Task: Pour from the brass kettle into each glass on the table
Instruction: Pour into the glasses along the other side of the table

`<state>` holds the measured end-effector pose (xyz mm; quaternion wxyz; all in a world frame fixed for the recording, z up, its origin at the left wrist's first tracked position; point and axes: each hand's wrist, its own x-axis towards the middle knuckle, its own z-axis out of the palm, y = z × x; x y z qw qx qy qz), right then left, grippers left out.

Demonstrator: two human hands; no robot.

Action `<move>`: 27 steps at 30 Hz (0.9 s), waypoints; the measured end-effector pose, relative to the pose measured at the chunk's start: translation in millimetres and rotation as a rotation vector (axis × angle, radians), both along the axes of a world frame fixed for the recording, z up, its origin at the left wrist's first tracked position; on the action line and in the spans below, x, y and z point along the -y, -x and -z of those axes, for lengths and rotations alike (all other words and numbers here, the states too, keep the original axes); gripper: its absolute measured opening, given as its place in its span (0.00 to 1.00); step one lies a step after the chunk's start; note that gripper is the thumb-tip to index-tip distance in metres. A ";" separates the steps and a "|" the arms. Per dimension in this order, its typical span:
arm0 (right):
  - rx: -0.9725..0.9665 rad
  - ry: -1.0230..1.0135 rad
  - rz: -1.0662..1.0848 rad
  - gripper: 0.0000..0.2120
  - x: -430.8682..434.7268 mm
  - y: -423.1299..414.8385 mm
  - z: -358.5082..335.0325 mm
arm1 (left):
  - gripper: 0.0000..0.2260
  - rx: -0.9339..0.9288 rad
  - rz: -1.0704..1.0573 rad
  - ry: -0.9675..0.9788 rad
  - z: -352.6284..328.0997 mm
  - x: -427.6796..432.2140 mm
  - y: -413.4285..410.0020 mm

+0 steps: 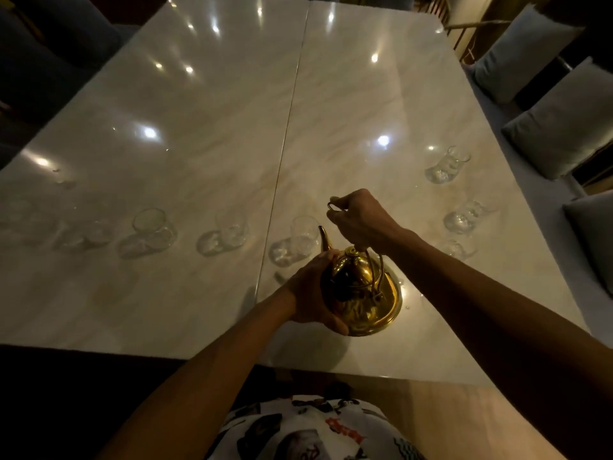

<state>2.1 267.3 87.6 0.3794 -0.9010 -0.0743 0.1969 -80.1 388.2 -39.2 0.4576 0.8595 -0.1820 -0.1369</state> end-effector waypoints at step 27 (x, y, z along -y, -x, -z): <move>-0.247 0.143 0.212 0.15 -59.2 -33.5 19.6 | 0.52 -0.227 0.174 0.201 26.0 -49.8 -22.4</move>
